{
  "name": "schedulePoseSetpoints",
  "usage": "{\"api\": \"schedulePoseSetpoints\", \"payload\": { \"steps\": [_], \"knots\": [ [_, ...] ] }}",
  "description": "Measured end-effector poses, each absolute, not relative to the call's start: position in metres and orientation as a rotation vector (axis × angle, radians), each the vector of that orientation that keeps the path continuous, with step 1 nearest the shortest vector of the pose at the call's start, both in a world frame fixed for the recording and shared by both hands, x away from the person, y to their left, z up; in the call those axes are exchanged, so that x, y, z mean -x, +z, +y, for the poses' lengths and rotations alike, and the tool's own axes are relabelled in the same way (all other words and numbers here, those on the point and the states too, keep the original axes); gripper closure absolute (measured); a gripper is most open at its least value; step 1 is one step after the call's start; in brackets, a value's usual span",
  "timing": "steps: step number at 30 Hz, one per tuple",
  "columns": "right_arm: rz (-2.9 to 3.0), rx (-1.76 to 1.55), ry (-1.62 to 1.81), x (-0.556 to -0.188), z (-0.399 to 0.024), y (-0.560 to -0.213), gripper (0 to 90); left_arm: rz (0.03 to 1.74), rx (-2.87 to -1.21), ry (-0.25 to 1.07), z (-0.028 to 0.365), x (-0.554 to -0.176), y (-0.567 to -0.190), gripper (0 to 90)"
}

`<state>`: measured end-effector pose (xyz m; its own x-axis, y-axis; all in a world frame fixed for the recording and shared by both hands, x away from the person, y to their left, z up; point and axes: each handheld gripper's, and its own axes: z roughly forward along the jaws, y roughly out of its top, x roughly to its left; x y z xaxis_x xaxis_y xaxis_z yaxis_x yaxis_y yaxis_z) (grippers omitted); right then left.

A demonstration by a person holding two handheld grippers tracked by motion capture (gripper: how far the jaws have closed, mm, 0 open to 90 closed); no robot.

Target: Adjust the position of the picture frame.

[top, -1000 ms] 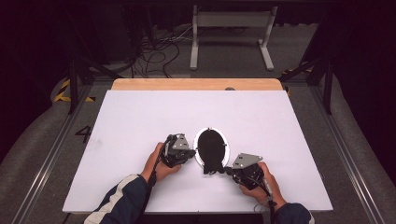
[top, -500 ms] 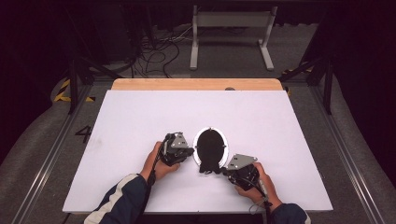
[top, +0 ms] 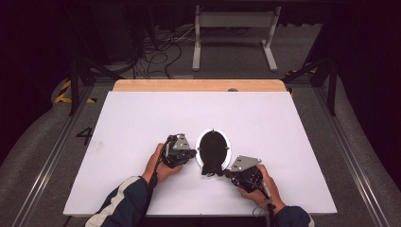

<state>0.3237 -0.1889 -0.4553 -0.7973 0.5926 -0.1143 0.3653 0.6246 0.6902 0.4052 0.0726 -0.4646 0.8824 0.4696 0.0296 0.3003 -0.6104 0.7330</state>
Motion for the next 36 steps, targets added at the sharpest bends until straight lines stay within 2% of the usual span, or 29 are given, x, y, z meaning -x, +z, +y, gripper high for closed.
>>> {"api": "schedulePoseSetpoints", "payload": {
  "steps": [11, 21, 24, 30, 36],
  "knots": [
    [2.515, -0.775, 0.972, -0.325, -0.188, -0.456, 90.0, 0.55, -2.266, 0.297, 0.073, -0.406, -0.465, 86.4],
    [2.513, -0.778, 0.995, -0.326, -0.19, -0.457, 89.8, 0.53, -2.217, 0.296, 0.078, -0.403, -0.462, 81.1],
    [2.513, -0.787, 1.003, -0.327, -0.192, -0.457, 85.6, 0.535, -2.208, 0.308, 0.082, -0.399, -0.458, 76.9],
    [2.521, -0.782, 1.021, -0.327, -0.197, -0.453, 81.9, 0.423, -2.245, 0.425, 0.094, -0.381, -0.443, 69.2],
    [2.503, -0.83, 1.056, -0.328, -0.208, -0.45, 79.4, 0.392, -2.238, 0.448, 0.11, -0.371, -0.438, 60.1]
  ]
}}
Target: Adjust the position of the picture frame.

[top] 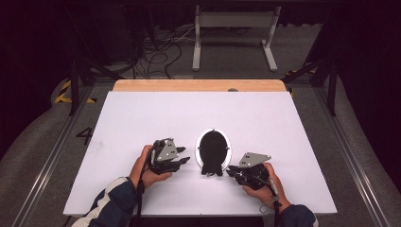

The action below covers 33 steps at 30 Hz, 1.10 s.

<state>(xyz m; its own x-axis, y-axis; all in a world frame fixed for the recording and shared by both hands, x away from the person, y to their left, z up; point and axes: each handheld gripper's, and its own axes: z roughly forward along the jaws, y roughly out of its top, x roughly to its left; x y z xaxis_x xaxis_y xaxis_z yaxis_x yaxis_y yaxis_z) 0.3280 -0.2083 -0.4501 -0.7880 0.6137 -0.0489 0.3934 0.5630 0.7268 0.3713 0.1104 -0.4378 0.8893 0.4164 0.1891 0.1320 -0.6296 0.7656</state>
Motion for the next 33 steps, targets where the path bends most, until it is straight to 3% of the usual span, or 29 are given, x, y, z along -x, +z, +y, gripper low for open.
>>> {"api": "schedulePoseSetpoints", "payload": {
  "steps": [12, 23, 33],
  "knots": [
    [2.469, -0.892, 1.002, -0.325, -0.213, -0.445, 74.9, 0.471, -2.231, 0.445, 0.161, -0.355, -0.447, 53.8],
    [2.54, -0.918, 1.0, -0.323, -0.218, -0.444, 76.4, 0.528, -2.231, 0.468, 0.182, -0.338, -0.453, 46.2],
    [2.576, -0.906, 1.01, -0.316, -0.215, -0.438, 72.1, 0.63, -2.2, 0.508, 0.202, -0.314, -0.452, 29.7]
  ]
}}
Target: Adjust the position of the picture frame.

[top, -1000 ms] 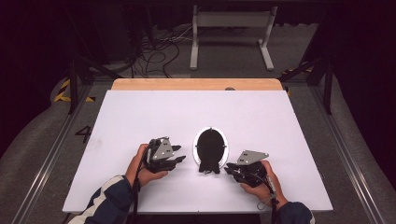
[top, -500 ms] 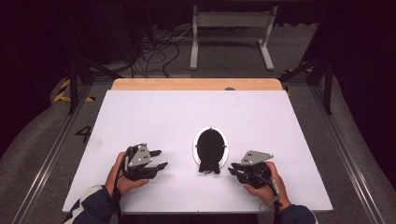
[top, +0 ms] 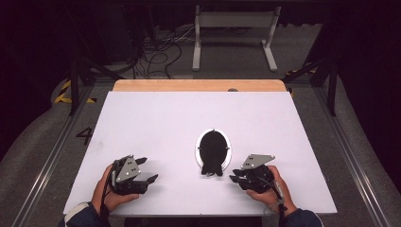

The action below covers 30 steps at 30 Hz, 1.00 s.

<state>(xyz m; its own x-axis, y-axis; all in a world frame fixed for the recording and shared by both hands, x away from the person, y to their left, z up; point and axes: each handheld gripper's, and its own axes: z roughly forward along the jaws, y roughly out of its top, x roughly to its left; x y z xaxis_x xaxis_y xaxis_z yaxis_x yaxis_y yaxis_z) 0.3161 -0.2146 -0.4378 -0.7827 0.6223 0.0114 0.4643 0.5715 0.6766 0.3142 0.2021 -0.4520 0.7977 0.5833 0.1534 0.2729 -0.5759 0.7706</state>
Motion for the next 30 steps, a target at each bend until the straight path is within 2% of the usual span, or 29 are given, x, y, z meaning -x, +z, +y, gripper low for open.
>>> {"api": "schedulePoseSetpoints", "payload": {
  "steps": [20, 30],
  "knots": [
    [2.652, -0.889, 0.958, -0.326, -0.184, -0.447, 71.1, 0.669, -2.197, 0.479, 0.206, -0.321, -0.457, 25.1],
    [2.655, -0.963, 1.066, -0.334, -0.187, -0.45, 67.8, 0.701, -2.189, 0.443, 0.204, -0.324, -0.459, 21.8]
  ]
}}
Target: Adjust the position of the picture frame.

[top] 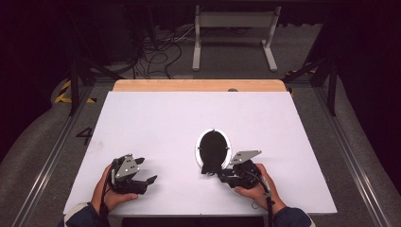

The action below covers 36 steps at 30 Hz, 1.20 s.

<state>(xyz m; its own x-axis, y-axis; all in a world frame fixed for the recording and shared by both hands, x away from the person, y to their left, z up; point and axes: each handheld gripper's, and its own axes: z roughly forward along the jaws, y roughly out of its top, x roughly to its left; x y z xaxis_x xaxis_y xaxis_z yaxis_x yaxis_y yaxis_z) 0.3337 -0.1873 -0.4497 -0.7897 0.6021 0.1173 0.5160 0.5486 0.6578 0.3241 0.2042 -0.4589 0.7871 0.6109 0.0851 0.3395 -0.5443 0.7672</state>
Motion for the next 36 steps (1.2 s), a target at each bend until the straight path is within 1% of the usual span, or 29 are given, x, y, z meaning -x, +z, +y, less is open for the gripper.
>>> {"api": "schedulePoseSetpoints", "payload": {
  "steps": [3, 4, 8, 10, 14, 18, 23, 27, 28, 32, 35, 36],
  "knots": [
    [2.651, -1.042, 1.168, -0.338, -0.192, -0.45, 64.9, 0.709, -2.201, 0.44, 0.203, -0.325, -0.46, 20.2],
    [2.646, -1.075, 1.205, -0.339, -0.194, -0.451, 62.4, 0.71, -2.202, 0.439, 0.203, -0.325, -0.46, 20.1],
    [2.635, -1.17, 1.294, -0.346, -0.198, -0.453, 59.9, 0.717, -2.209, 0.446, 0.202, -0.325, -0.461, 19.9],
    [2.638, -1.254, 1.389, -0.35, -0.2, -0.456, 54.2, 0.747, -2.219, 0.463, 0.2, -0.326, -0.462, 20.1],
    [2.6, -1.387, 1.542, -0.36, -0.207, -0.46, 53.6, 0.749, -2.234, 0.444, 0.196, -0.328, -0.465, 19.8],
    [2.576, -1.485, 1.626, -0.364, -0.211, -0.461, 47.8, 0.742, -2.256, 0.458, 0.19, -0.331, -0.466, 20.0],
    [2.528, -1.593, 1.703, -0.369, -0.21, -0.465, 48.9, 0.72, -2.249, 0.475, 0.175, -0.34, -0.463, 20.3],
    [2.463, -1.647, 1.756, -0.372, -0.208, -0.465, 50.0, 0.693, -2.235, 0.439, 0.164, -0.345, -0.46, 20.1],
    [2.458, -1.654, 1.756, -0.373, -0.207, -0.466, 51.5, 0.683, -2.235, 0.435, 0.161, -0.346, -0.46, 20.1],
    [2.445, -1.669, 1.779, -0.376, -0.202, -0.467, 50.1, 0.652, -2.232, 0.414, 0.152, -0.353, -0.458, 20.1],
    [2.439, -1.657, 1.772, -0.376, -0.199, -0.467, 50.8, 0.647, -2.222, 0.36, 0.139, -0.365, -0.456, 20.3],
    [2.448, -1.64, 1.765, -0.376, -0.199, -0.467, 51.3, 0.645, -2.228, 0.372, 0.134, -0.37, -0.455, 20.4]
  ]
}}
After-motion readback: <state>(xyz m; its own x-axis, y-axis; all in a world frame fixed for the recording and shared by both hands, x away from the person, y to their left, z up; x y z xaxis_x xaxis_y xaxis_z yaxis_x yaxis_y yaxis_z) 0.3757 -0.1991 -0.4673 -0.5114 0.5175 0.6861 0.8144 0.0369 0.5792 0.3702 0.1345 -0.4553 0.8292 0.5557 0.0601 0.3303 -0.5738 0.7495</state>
